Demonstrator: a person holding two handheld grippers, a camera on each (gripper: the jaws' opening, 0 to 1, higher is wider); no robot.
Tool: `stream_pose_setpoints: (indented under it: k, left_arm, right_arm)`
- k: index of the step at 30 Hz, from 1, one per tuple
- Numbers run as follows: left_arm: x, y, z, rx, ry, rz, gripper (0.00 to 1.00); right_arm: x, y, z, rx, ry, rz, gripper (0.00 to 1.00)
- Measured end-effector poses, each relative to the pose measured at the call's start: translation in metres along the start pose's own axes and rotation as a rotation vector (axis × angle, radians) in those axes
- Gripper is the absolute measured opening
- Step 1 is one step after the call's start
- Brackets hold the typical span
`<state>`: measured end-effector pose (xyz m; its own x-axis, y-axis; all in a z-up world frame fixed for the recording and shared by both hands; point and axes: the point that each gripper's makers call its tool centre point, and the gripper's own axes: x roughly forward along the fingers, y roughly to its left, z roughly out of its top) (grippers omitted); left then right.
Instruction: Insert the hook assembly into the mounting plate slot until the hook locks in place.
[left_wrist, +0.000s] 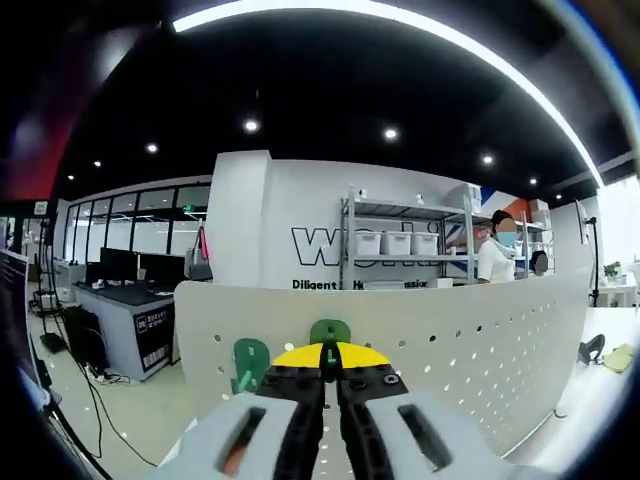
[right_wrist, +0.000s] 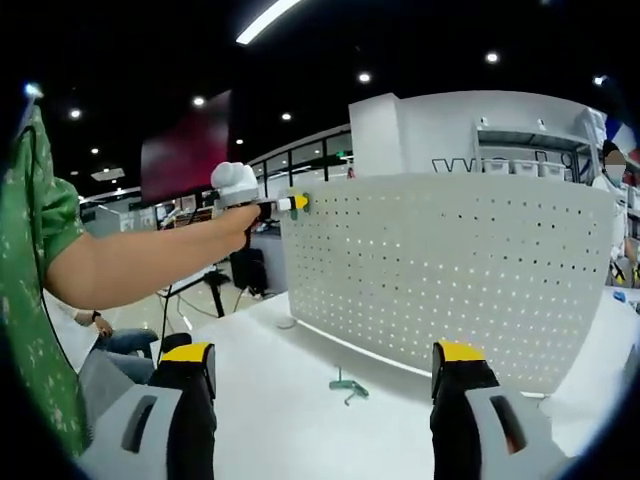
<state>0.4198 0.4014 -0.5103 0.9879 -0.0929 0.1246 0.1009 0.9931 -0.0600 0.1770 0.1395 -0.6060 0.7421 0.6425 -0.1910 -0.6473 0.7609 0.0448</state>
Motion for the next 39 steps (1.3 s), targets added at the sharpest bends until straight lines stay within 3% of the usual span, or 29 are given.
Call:
stream_pose_setpoints:
  k: [32,39]
  left_arm:
    - [0.002,0.000,-0.014,-0.004,-0.028,-0.010,0.03]
    - [0.002,-0.002,-0.014,0.032,-0.033,-0.009,0.03]
  right_arm:
    - [0.001,-0.002,-0.003,-0.004,0.022,-0.011,0.90]
    - [0.001,-0.002,-0.005,-0.003,0.028,-0.013,0.90]
